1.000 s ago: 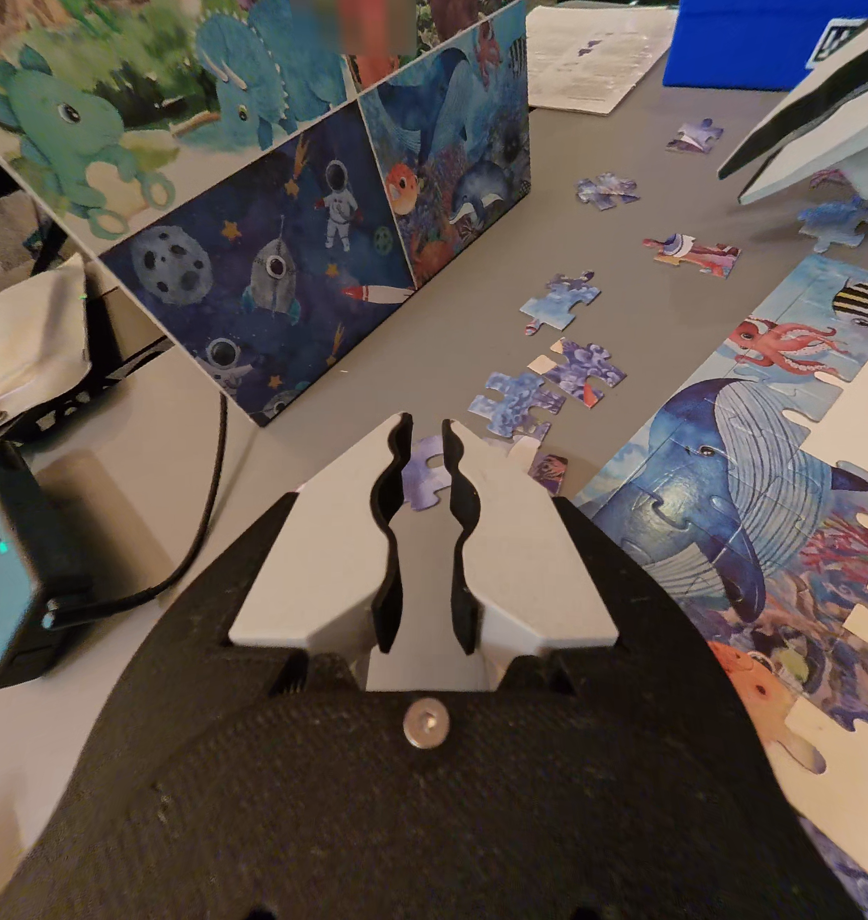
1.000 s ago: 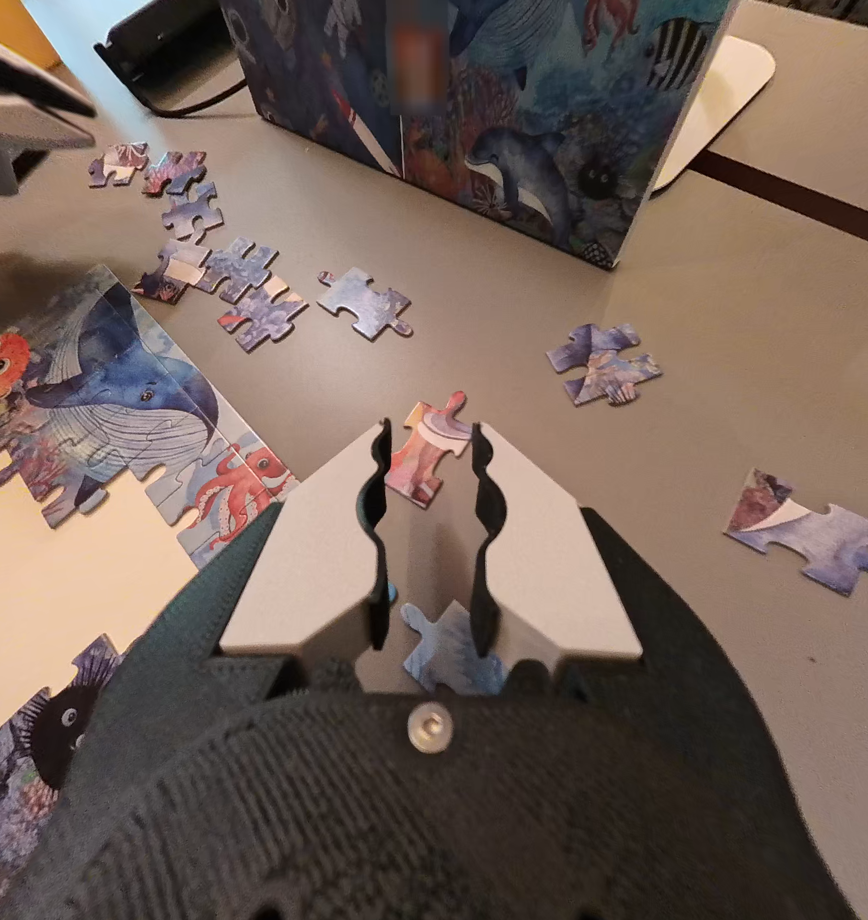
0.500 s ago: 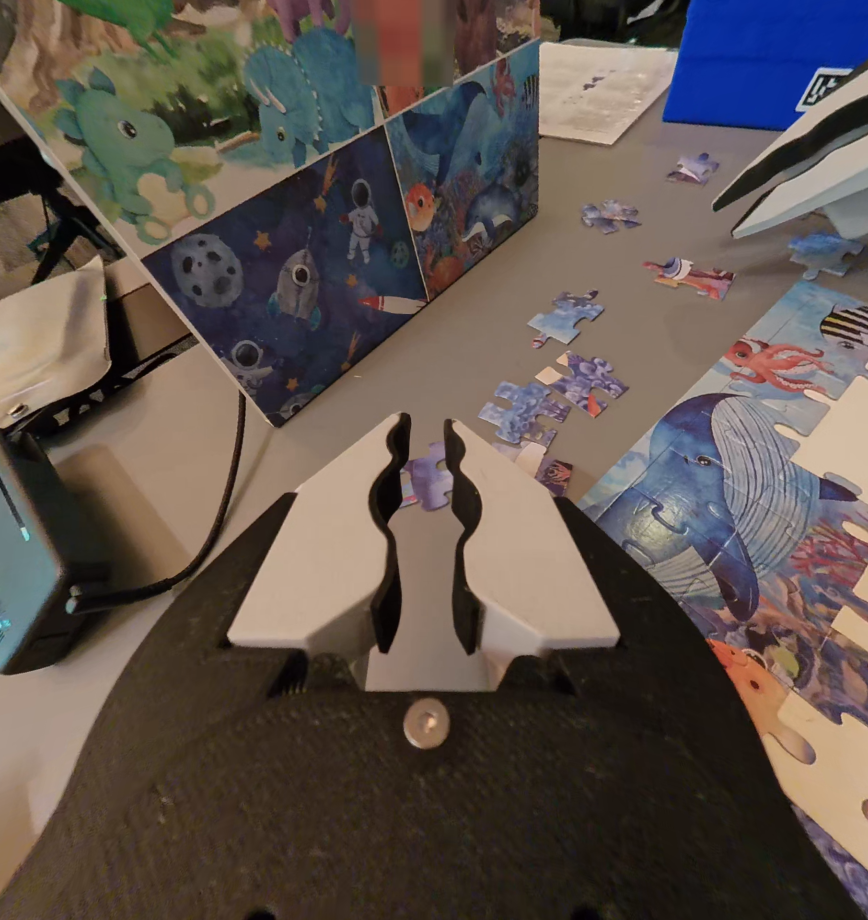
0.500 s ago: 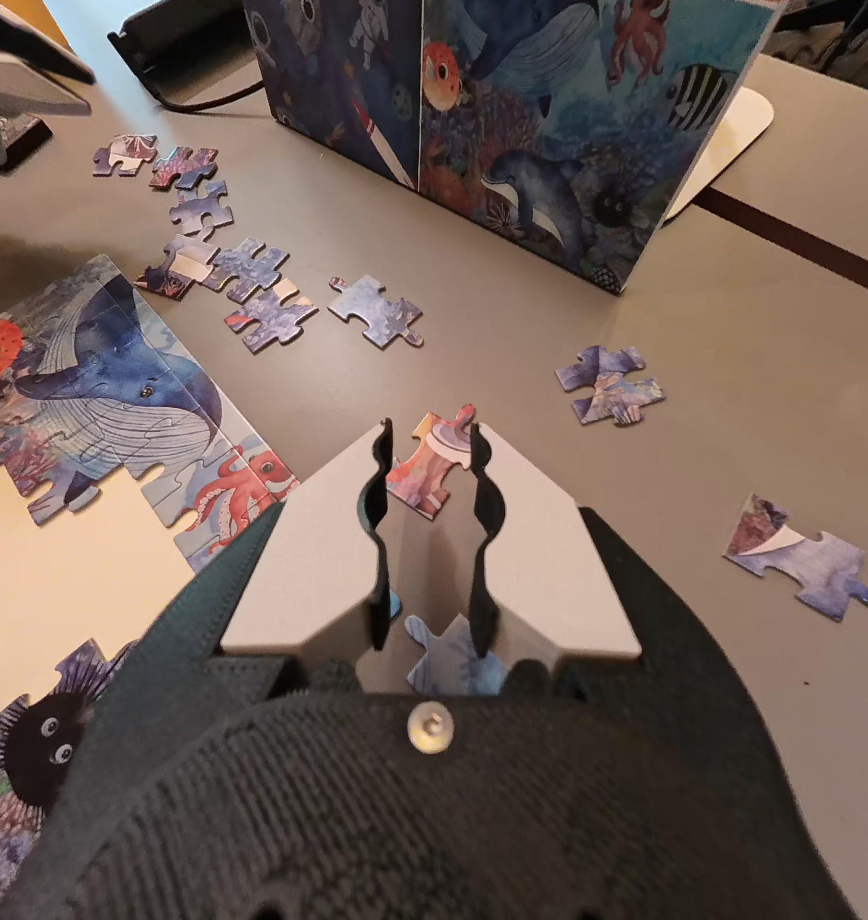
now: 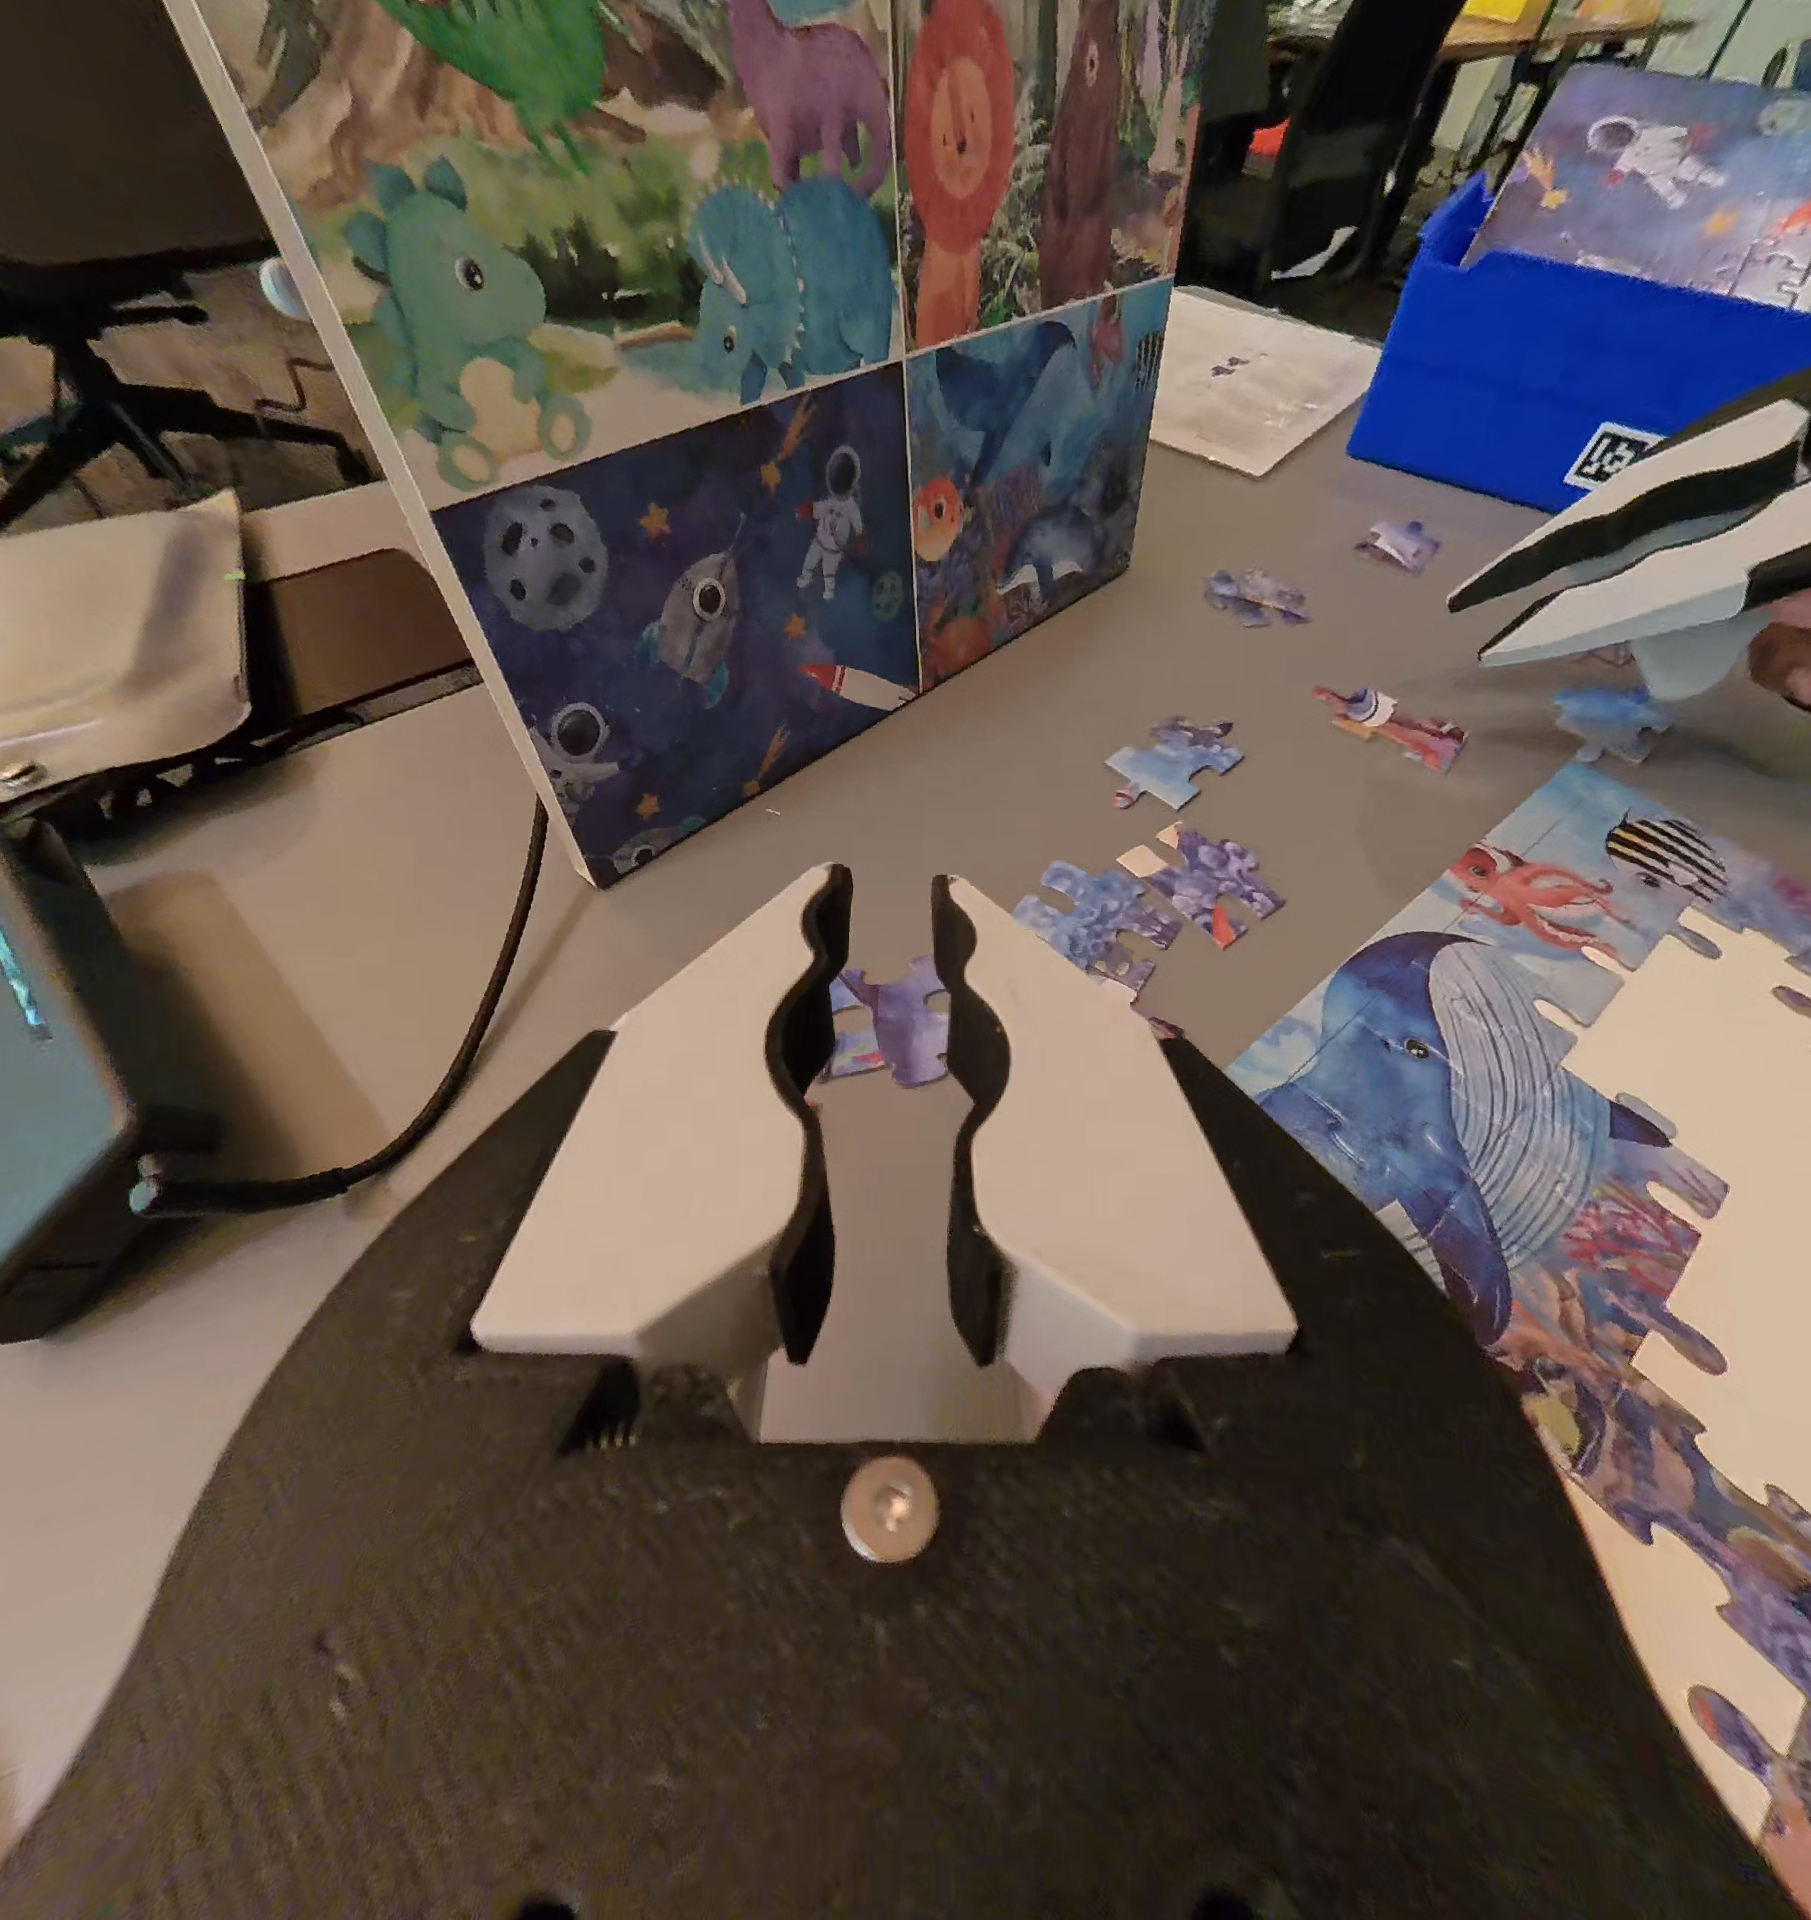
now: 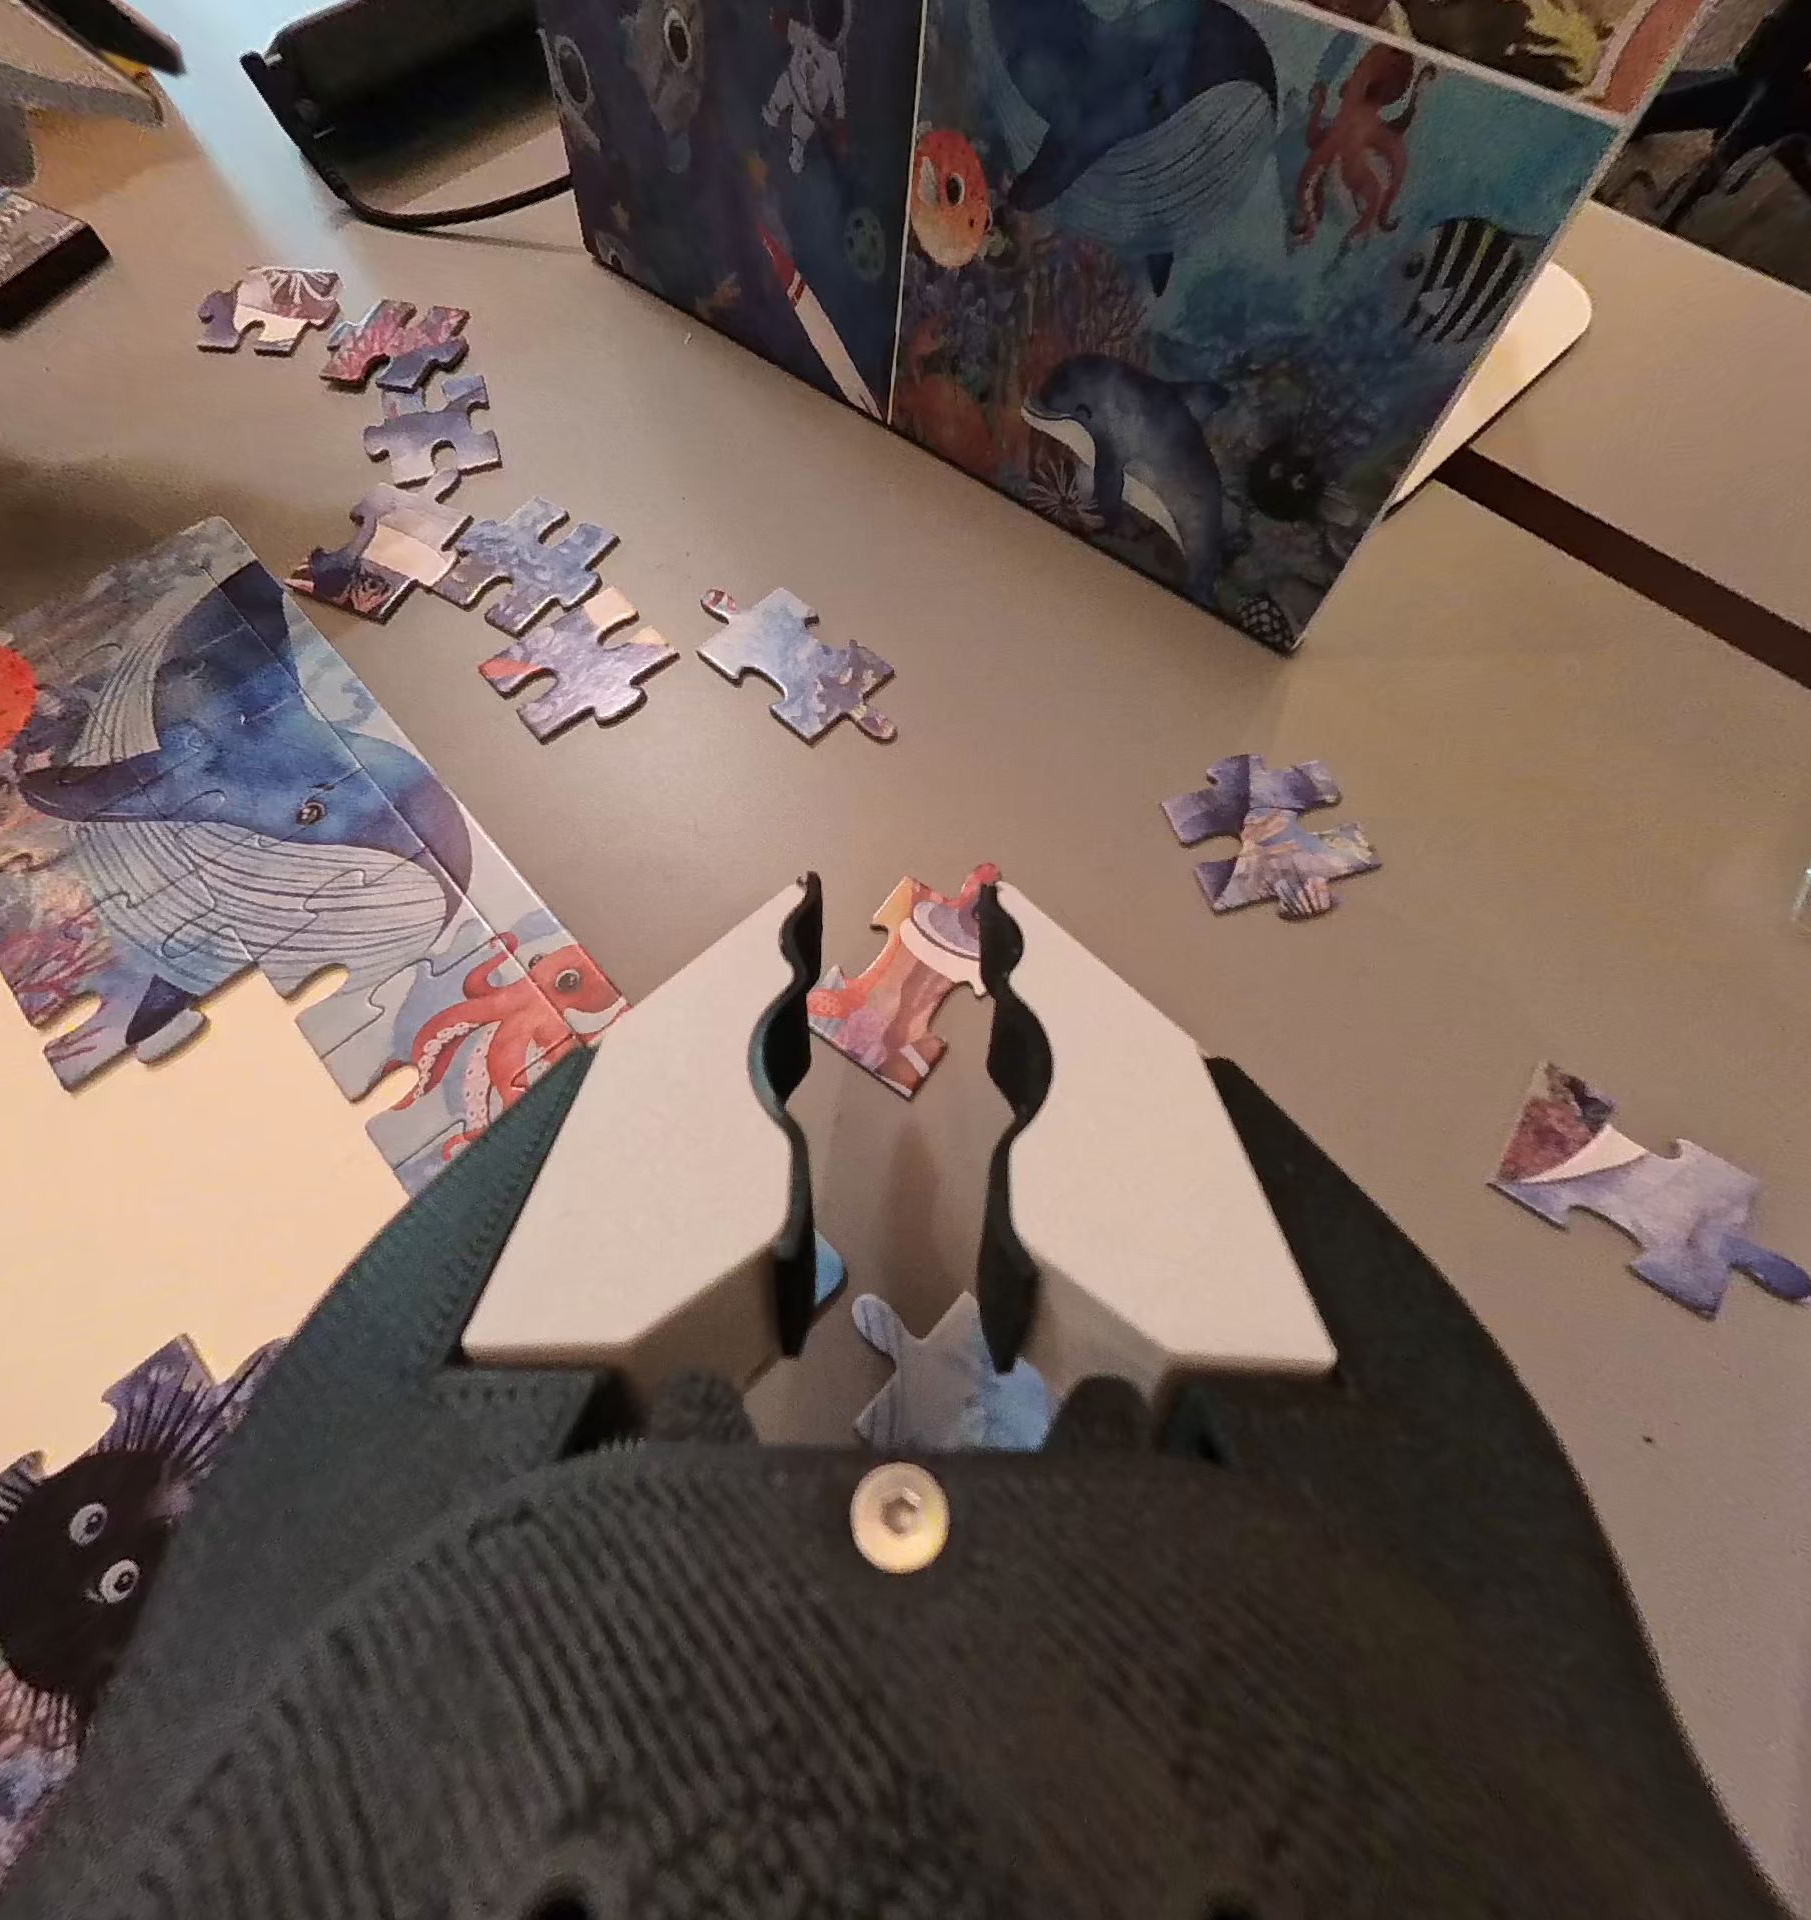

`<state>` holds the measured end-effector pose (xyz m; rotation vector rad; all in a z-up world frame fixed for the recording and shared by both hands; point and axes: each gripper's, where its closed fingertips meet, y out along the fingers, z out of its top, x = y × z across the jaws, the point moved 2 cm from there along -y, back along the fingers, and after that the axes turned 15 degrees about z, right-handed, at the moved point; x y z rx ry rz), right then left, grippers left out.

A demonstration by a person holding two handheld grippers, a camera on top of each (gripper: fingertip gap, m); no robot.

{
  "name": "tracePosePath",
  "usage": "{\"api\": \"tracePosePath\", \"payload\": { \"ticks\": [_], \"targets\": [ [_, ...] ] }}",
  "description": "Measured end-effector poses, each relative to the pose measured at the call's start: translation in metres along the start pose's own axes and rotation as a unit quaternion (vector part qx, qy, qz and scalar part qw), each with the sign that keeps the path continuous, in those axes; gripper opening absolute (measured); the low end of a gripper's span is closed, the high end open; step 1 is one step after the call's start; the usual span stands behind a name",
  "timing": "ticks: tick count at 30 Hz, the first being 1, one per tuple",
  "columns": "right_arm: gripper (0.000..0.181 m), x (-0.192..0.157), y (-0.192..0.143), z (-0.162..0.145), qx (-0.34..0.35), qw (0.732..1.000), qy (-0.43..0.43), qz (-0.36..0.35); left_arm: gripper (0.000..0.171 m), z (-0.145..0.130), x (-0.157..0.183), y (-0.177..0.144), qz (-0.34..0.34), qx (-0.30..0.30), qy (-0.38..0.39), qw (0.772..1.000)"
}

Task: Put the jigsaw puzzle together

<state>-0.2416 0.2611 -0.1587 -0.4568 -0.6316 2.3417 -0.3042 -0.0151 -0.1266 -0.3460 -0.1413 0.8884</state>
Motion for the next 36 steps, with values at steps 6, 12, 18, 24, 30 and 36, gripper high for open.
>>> {"api": "tracePosePath", "payload": {
  "ticks": [6, 12, 18, 24, 30, 36],
  "targets": [
    [0.028, -0.001, 0.0, 0.001, -0.004, 1.0, -0.012, -0.008, 0.015, -0.007, 0.01, 0.005, -0.011, -0.016, 0.019, 1.0],
    [0.029, -0.005, -0.002, 0.007, 0.008, 1.0, -0.019, -0.004, 0.02, -0.013, 0.024, 0.01, -0.038, -0.026, 0.026, 0.999],
    [0.044, -0.052, 0.012, 0.019, 0.043, 0.989, -0.091, 0.108, 0.023, -0.002, 0.02, 0.004, -0.081, -0.002, -0.076, 0.994],
    [0.054, -0.065, 0.048, 0.017, 0.01, 0.986, -0.095, 0.137, 0.025, 0.002, 0.022, 0.001, -0.095, 0.005, -0.083, 0.992],
    [0.053, -0.064, 0.093, 0.017, -0.063, 0.986, -0.076, 0.137, 0.025, -0.004, 0.027, 0.002, -0.093, -0.007, -0.057, 0.994],
    [0.055, -0.06, 0.112, 0.012, -0.092, 0.987, -0.066, 0.116, 0.025, -0.001, 0.031, -0.001, -0.105, -0.003, -0.063, 0.992]
  ]
}}
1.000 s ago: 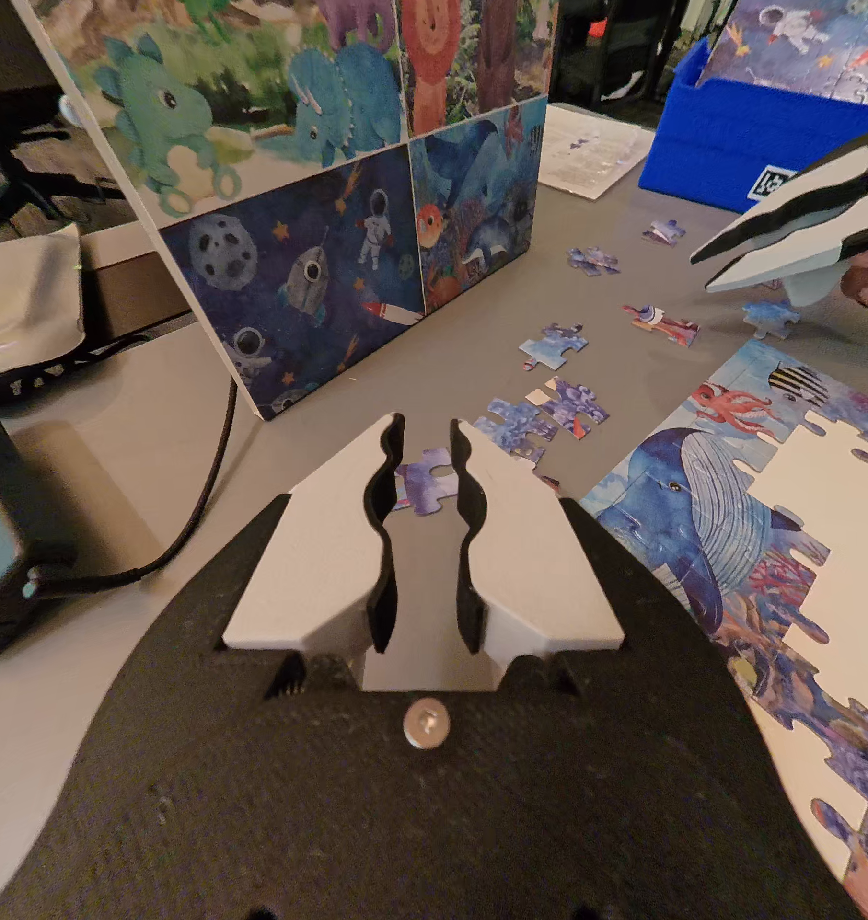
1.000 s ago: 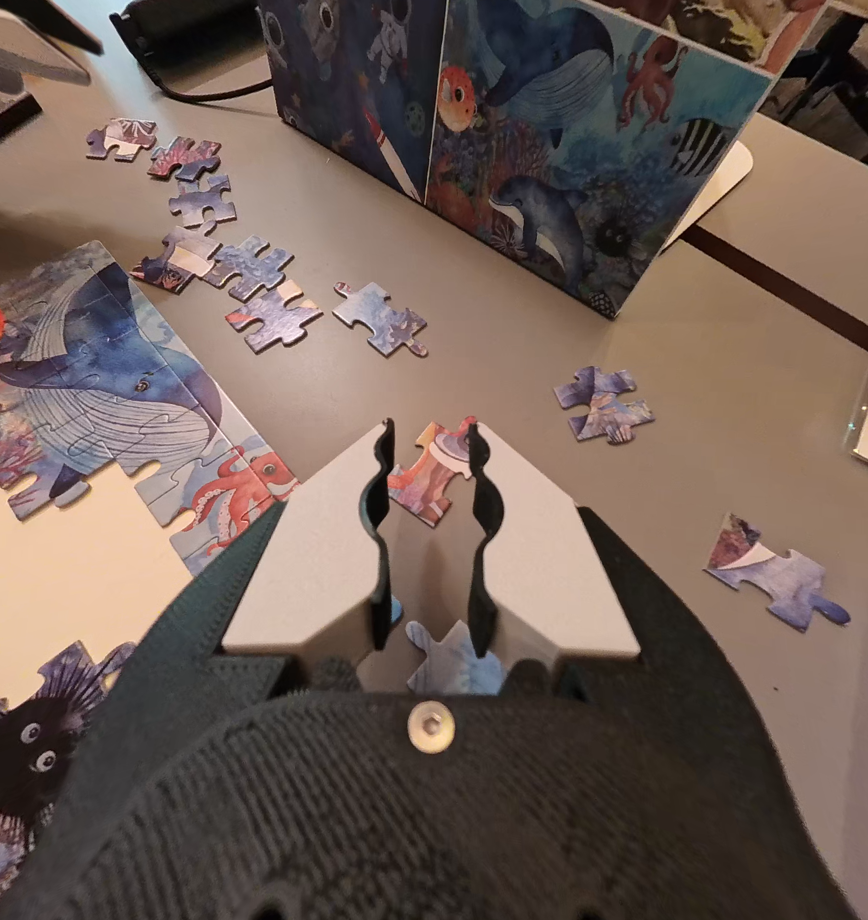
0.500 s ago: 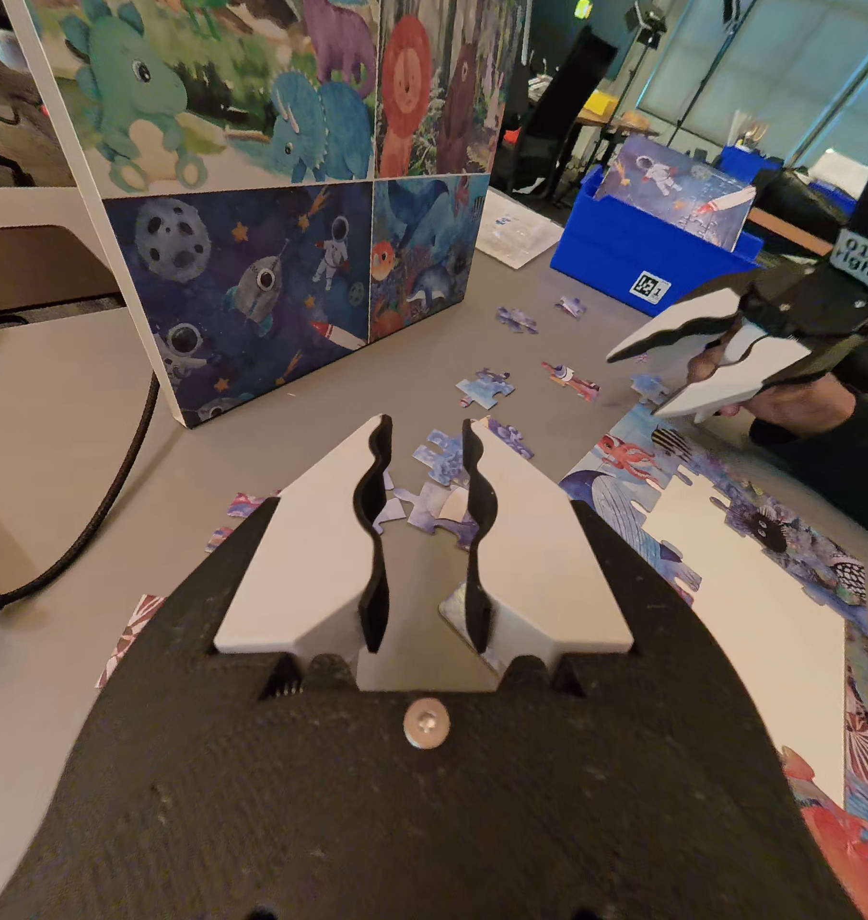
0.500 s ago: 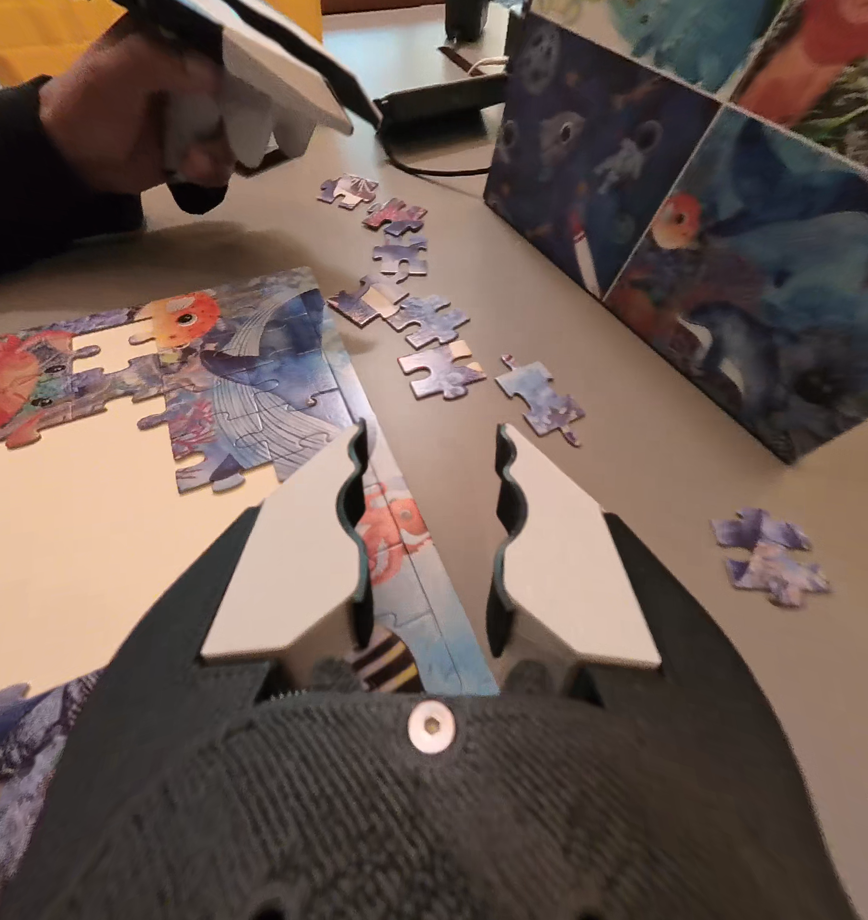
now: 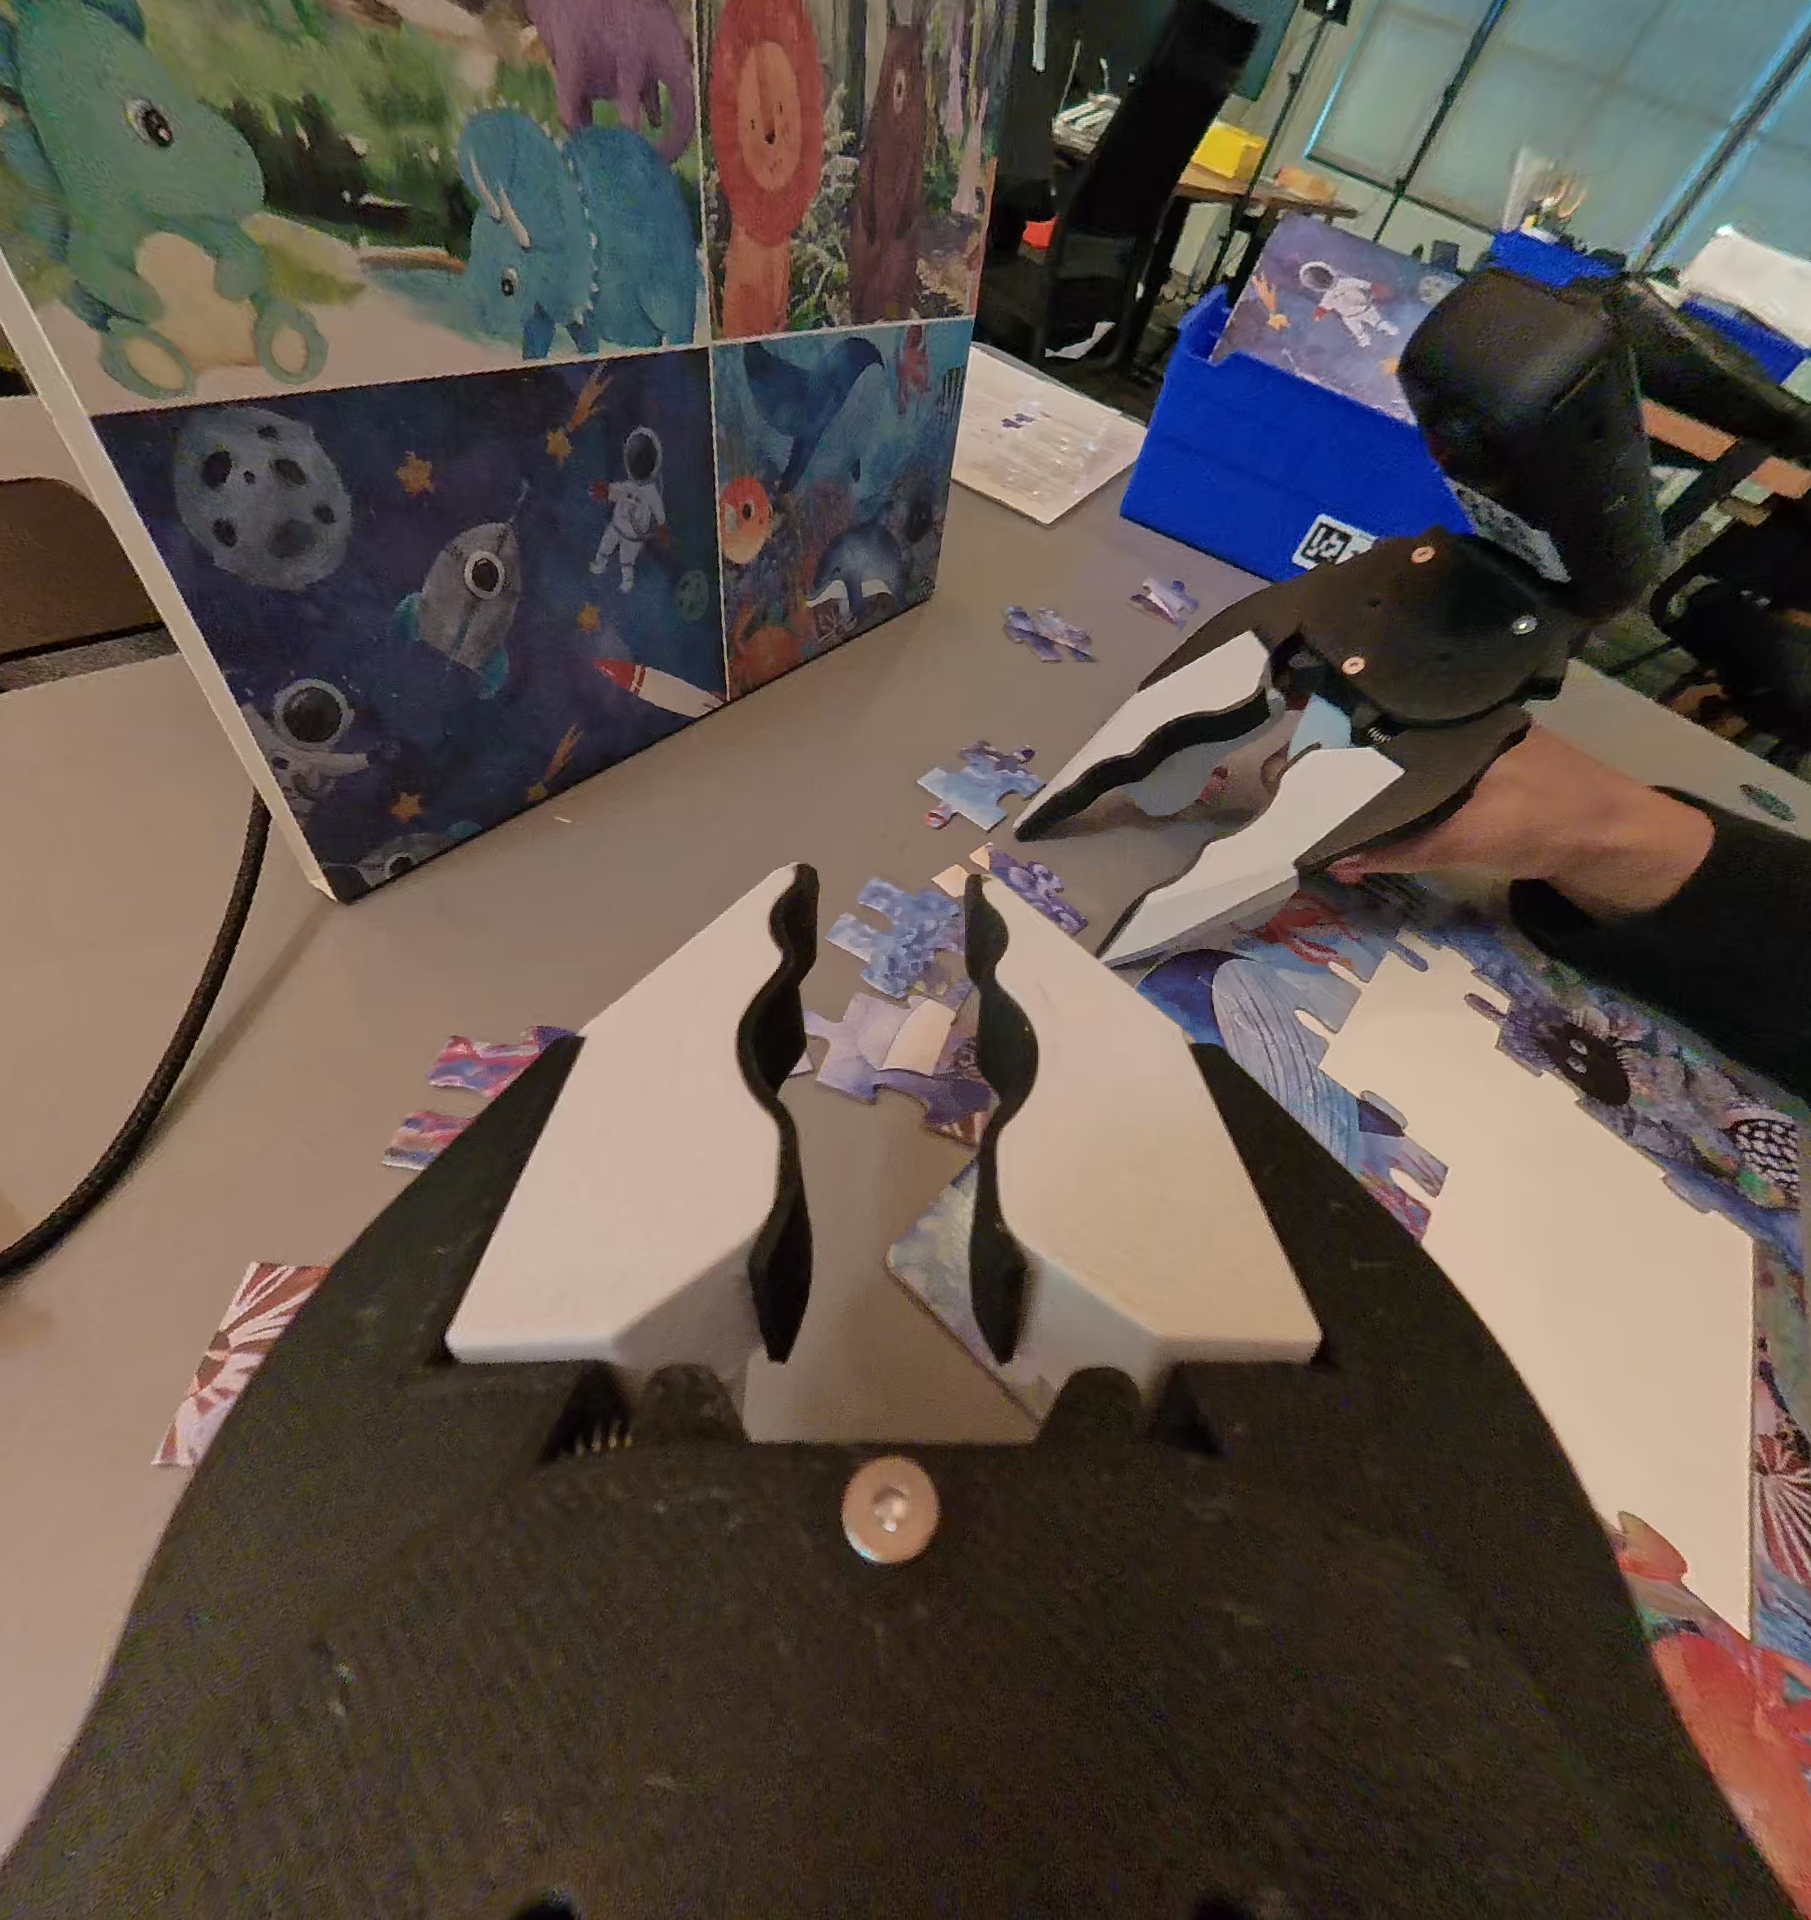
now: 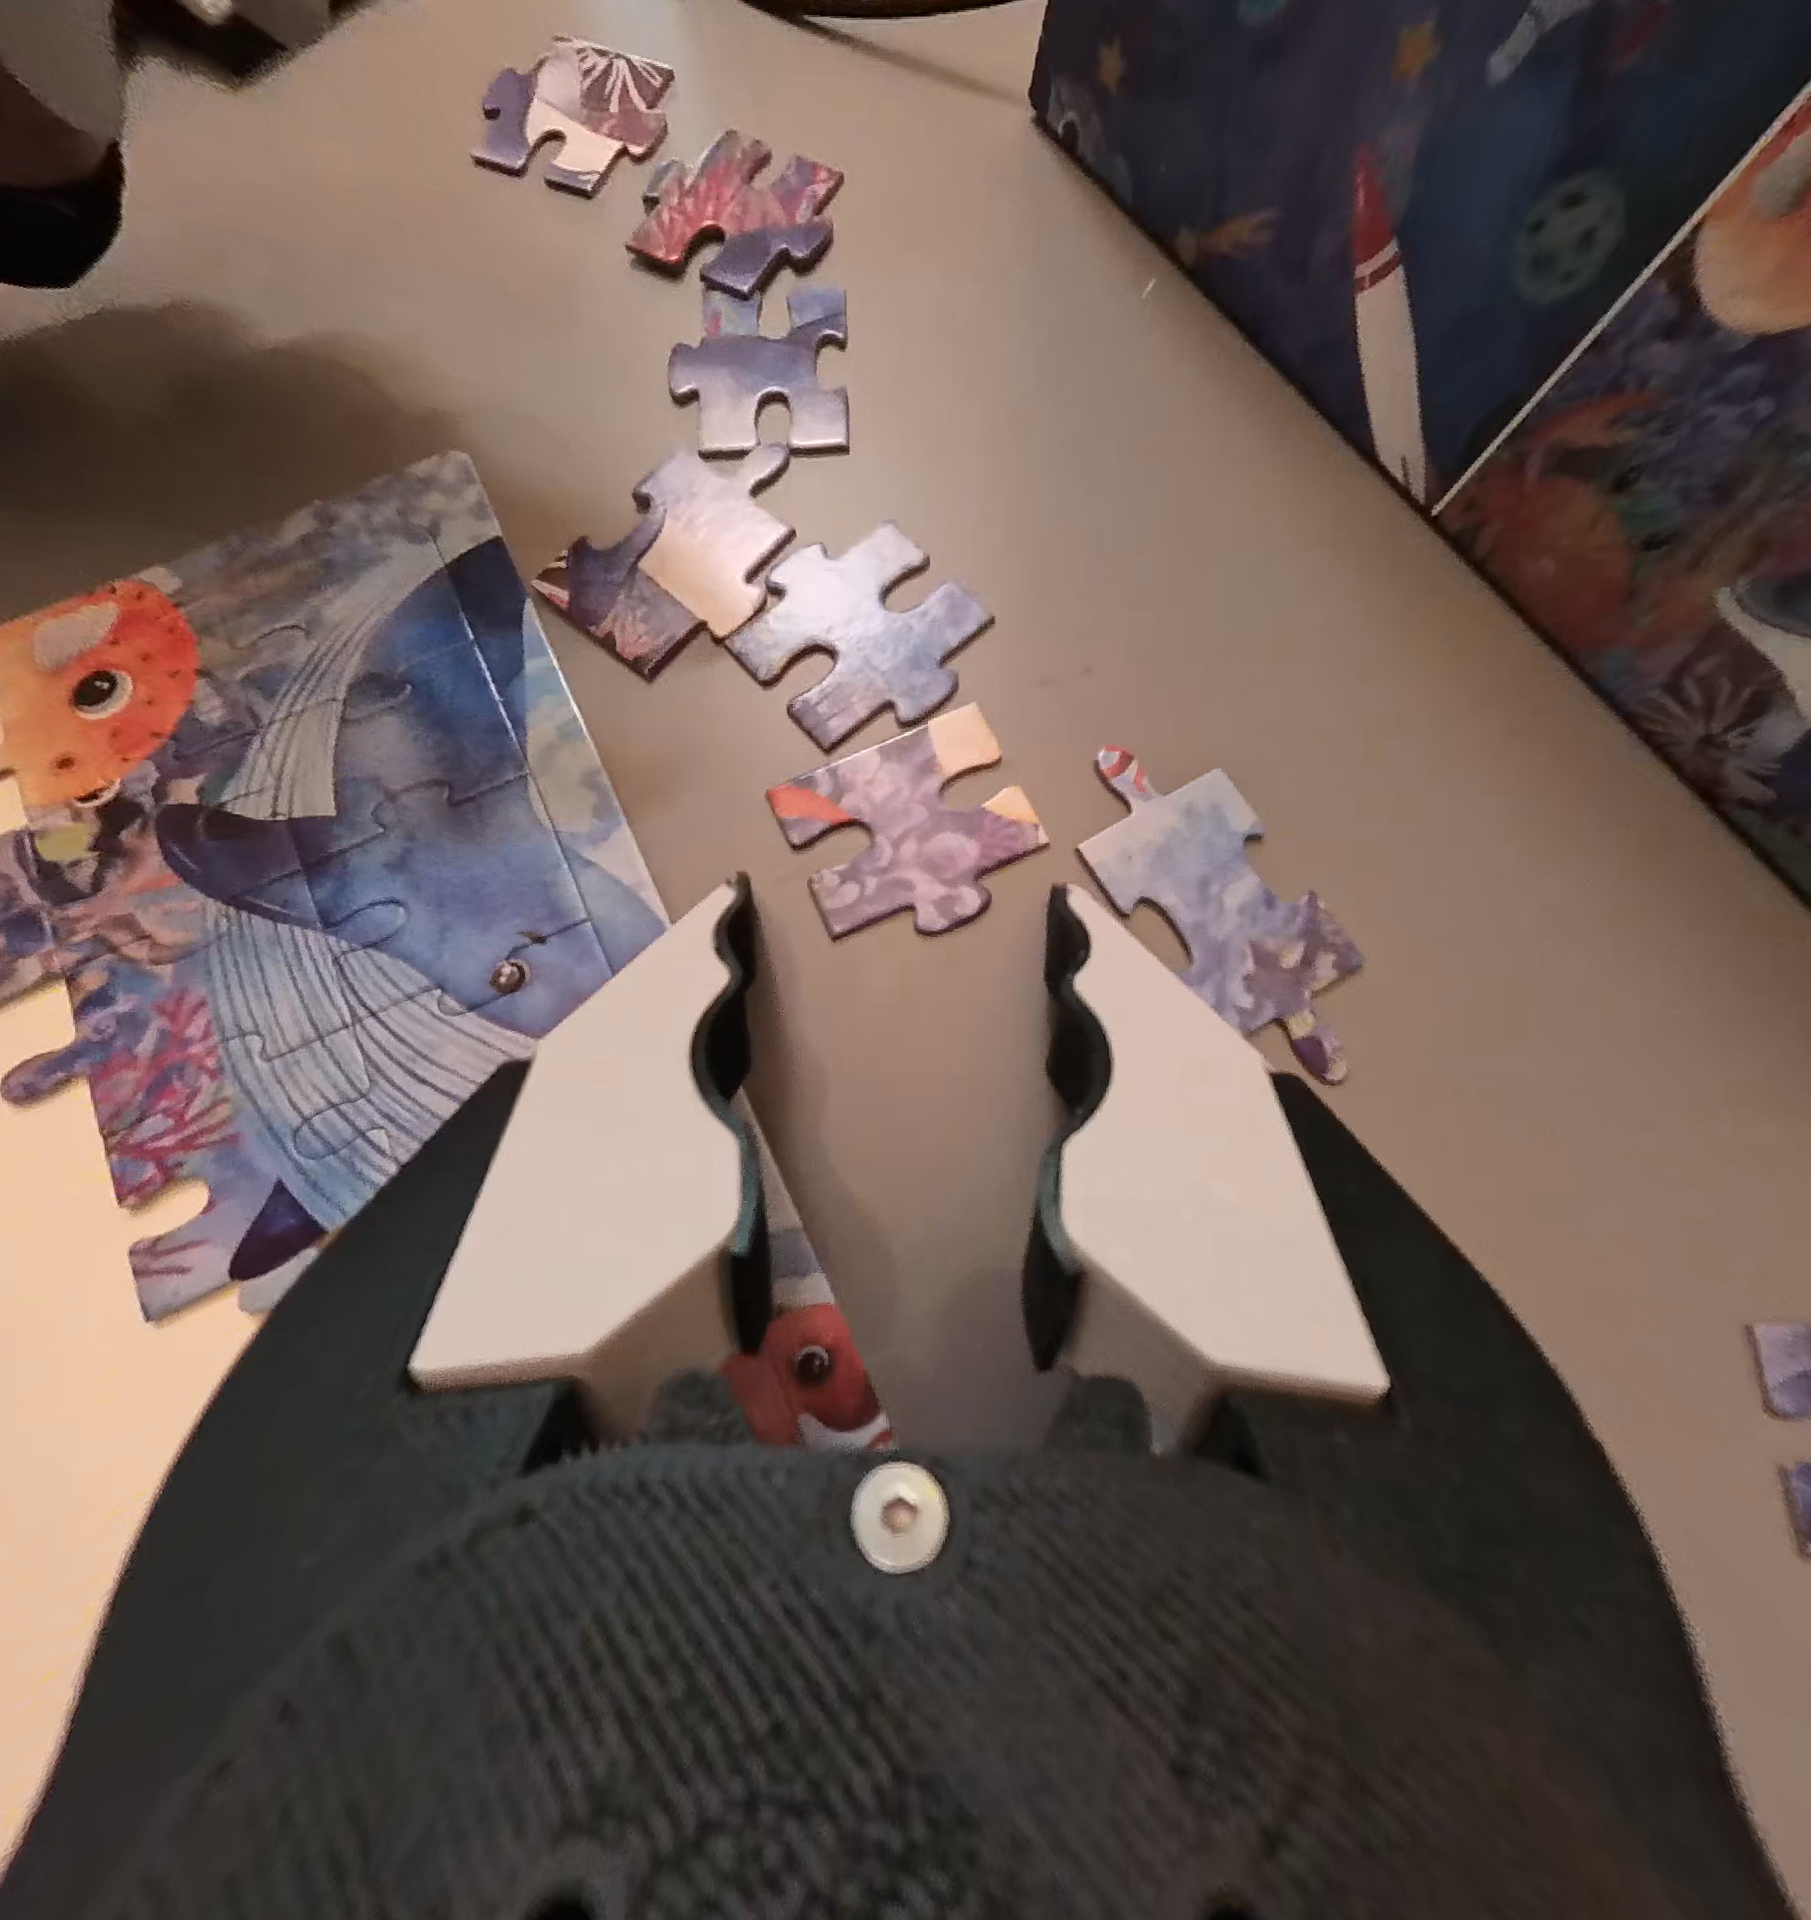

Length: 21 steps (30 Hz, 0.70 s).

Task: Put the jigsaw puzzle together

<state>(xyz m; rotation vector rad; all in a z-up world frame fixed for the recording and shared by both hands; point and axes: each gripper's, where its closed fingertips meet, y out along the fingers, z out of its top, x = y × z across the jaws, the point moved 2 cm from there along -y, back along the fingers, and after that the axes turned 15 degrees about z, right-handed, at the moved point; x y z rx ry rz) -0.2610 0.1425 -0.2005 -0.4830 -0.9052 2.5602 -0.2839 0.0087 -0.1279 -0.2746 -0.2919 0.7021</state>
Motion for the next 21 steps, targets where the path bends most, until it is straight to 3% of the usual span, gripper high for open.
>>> {"api": "tracePosePath", "payload": {
  "ticks": [6, 8, 9, 13, 17, 21],
  "targets": [
    [0.029, -0.002, 0.0, -0.001, -0.003, 1.0, -0.013, -0.006, 0.025, 0.005, 0.002, -0.003, -0.006, 0.012, -0.007, 1.0],
    [0.007, -0.003, -0.001, -0.001, -0.008, 1.0, -0.027, -0.013, 0.025, 0.005, 0.003, -0.003, -0.007, 0.012, -0.008, 1.0],
    [0.006, -0.004, -0.002, -0.002, -0.01, 0.999, -0.037, -0.018, 0.025, 0.005, 0.003, -0.003, -0.006, 0.012, -0.007, 1.0],
    [0.012, -0.008, -0.007, 0.001, -0.002, 0.999, -0.045, -0.017, 0.025, 0.005, 0.002, -0.003, -0.003, 0.012, -0.004, 1.0],
    [0.038, -0.003, -0.007, 0.006, 0.015, 0.998, -0.051, -0.023, 0.025, 0.003, 0.001, -0.001, -0.005, 0.009, -0.009, 1.0],
    [0.048, 0.004, 0.0, 0.003, -0.003, 0.999, -0.044, -0.007, 0.025, -0.001, -0.001, 0.001, -0.005, 0.003, -0.012, 1.0]
  ]
}}
